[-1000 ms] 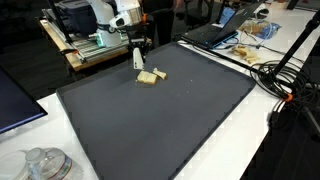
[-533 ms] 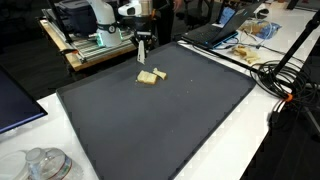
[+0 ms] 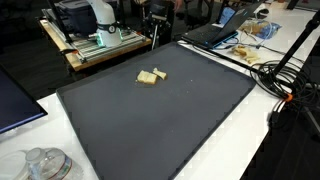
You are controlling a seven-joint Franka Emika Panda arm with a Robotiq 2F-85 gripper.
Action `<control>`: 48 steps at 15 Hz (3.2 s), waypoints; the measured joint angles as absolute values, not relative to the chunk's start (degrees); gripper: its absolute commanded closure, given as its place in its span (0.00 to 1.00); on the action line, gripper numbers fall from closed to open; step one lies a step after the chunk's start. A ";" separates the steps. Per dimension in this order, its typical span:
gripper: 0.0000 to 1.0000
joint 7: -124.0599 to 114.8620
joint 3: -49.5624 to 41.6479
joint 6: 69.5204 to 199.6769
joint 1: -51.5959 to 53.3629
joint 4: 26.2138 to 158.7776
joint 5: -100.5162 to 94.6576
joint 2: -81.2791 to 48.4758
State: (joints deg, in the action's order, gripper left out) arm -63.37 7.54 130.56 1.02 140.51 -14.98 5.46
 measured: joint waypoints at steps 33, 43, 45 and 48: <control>0.99 -21.87 -3.08 95.12 -5.90 86.57 7.81 -39.73; 0.99 -3.26 -3.29 98.43 -12.20 91.50 14.14 -34.90; 0.99 -0.59 -3.31 100.74 -12.47 95.09 14.31 -31.79; 0.99 0.85 -3.31 104.32 -12.41 101.66 15.31 -26.20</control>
